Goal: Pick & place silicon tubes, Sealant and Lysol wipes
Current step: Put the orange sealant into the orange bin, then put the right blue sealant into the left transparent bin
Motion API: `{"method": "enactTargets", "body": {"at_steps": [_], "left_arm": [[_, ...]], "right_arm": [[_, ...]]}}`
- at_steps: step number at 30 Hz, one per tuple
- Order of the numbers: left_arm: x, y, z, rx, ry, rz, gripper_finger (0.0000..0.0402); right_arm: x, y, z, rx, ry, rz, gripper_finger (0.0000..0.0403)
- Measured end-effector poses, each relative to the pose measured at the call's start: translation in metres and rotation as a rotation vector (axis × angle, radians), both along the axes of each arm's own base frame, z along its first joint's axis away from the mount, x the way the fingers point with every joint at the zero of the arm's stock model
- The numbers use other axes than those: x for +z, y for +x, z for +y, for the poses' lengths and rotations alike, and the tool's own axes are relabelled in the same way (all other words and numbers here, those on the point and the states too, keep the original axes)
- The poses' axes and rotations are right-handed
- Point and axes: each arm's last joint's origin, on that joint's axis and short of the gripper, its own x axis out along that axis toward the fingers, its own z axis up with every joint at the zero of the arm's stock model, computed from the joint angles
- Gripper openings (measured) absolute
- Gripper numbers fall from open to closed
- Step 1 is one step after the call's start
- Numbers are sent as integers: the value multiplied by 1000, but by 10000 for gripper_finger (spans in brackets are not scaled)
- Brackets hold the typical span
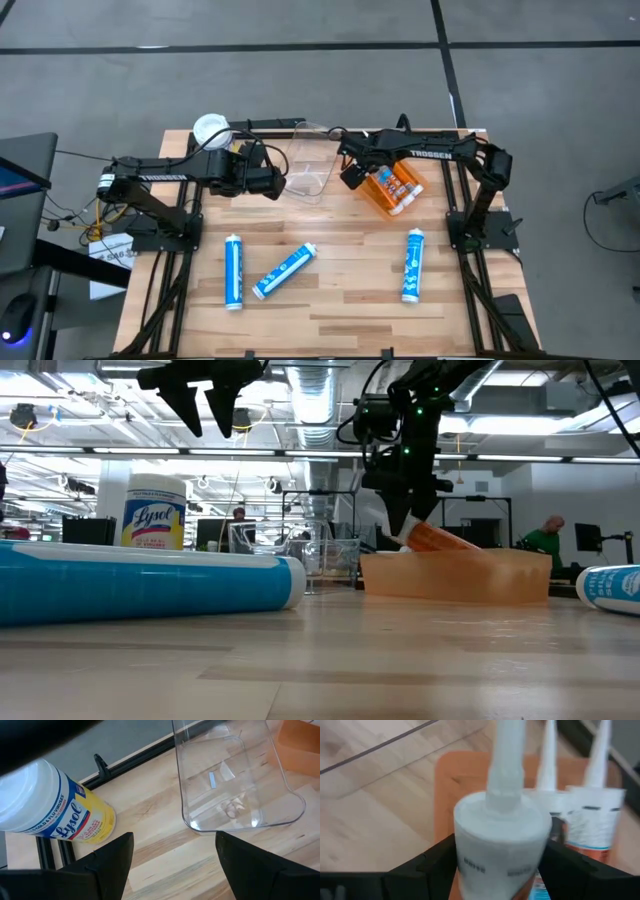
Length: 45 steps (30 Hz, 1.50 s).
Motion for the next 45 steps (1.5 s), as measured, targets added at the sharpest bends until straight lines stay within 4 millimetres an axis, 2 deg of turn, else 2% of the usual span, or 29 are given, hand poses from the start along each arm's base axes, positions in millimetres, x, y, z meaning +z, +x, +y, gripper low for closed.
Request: {"method": "enactTargets", "body": {"at_steps": [11,16,20,24,30,34,37,41,45], "left_arm": [[0,0,0,0,0,0,276],[0,0,0,0,0,3,276],[0,-1,0,-8,2,18,276],[0,-1,0,-19,4,26,276],[0,0,-8,-49,-7,23,276],[0,1,-15,-77,-17,17,276],[0,1,-21,-102,-24,13,276],[0,2,-28,-129,-24,9,276],[0,2,-34,-142,-27,-1,276]], "right_arm": [[1,0,-2,-12,-10,-9,240],[25,-15,11,-24,-15,-24,240],[53,-37,42,-79,14,-31,240],[78,-65,90,-130,56,-19,240],[94,-101,162,-262,100,-18,240],[91,-113,201,-345,161,-19,240],[76,-124,221,-436,195,23,240],[50,-138,236,-592,179,83,240],[22,-140,247,-684,219,44,240]]}}
